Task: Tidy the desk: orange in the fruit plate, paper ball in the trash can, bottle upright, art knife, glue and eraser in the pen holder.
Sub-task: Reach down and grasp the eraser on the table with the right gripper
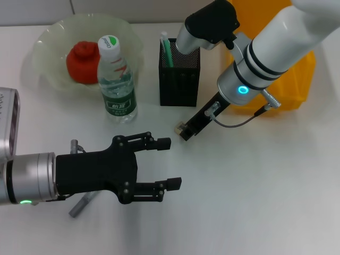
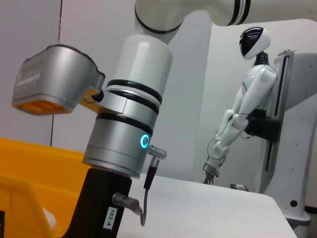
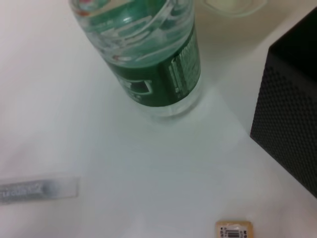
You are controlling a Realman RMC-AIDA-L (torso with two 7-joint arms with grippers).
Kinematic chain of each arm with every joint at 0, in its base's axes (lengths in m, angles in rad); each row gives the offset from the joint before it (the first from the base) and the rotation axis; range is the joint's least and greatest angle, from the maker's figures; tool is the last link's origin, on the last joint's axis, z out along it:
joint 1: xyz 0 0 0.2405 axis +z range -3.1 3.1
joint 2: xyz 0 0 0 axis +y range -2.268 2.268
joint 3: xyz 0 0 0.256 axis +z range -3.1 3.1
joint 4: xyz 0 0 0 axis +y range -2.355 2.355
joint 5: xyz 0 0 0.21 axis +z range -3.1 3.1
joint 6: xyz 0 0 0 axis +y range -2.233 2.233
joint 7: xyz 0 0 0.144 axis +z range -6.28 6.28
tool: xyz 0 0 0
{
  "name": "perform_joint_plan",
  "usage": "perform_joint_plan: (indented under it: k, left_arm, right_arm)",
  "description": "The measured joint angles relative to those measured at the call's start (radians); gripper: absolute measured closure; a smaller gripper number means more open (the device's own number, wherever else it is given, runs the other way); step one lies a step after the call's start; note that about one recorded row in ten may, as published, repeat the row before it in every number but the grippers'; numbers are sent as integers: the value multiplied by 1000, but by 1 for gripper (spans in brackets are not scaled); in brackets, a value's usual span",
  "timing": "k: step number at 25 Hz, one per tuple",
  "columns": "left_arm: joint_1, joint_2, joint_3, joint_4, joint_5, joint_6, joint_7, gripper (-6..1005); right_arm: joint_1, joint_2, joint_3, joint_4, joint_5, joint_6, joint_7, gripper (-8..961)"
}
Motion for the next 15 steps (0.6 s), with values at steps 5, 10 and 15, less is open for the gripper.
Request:
perform_joint_plan:
  k: [5,10,15]
  left_arm:
    - [3,0,0,0,0,-1,0,199]
    - [6,1,-3,0,-1,-2,0,199]
    - [5,2,-3,0,-1,-3,0,199]
  right_arm:
    - [-62,-5,7,-102,0,-48,1,649]
    - [-171,-8,27,-277,-2,-90,2,650]
    - [-270,-9,72,-410,-7,-139,2,652]
